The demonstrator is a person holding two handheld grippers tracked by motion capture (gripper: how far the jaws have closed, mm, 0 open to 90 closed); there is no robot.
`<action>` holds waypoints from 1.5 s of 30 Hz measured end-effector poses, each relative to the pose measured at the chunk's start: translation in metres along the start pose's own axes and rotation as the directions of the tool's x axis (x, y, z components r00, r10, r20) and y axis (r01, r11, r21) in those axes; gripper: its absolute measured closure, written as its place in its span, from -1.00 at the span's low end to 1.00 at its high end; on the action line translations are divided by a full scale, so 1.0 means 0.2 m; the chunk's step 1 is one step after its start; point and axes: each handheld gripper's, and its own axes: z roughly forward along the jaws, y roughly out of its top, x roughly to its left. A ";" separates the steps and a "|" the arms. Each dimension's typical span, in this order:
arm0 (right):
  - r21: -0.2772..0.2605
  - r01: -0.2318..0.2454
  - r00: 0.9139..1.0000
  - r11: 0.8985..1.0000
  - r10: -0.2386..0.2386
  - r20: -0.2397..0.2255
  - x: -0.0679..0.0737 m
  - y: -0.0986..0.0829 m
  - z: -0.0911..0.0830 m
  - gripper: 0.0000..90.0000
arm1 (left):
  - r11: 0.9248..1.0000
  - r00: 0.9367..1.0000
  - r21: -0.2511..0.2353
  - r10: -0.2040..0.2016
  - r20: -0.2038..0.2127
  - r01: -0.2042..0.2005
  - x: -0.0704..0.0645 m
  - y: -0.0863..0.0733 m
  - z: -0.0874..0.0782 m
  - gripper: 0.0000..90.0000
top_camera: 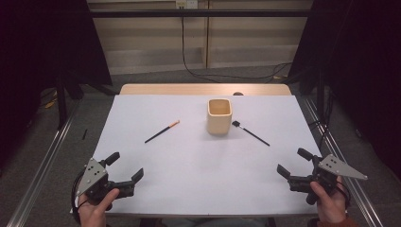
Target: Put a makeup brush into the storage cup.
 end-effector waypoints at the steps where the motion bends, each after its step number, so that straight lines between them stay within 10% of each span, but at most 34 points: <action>1: 0.000 -0.002 1.000 1.000 0.002 -0.002 0.00 0.00 0.00 -1.00 | 1.000 1.000 0.001 0.000 -0.001 0.000 0.00 0.00 0.00 -0.95; 45: -0.015 -0.009 0.999 1.000 0.008 -0.046 0.04 0.01 0.01 -1.00 | 0.999 0.994 0.006 0.031 0.101 -0.032 -0.05 0.11 0.11 -0.95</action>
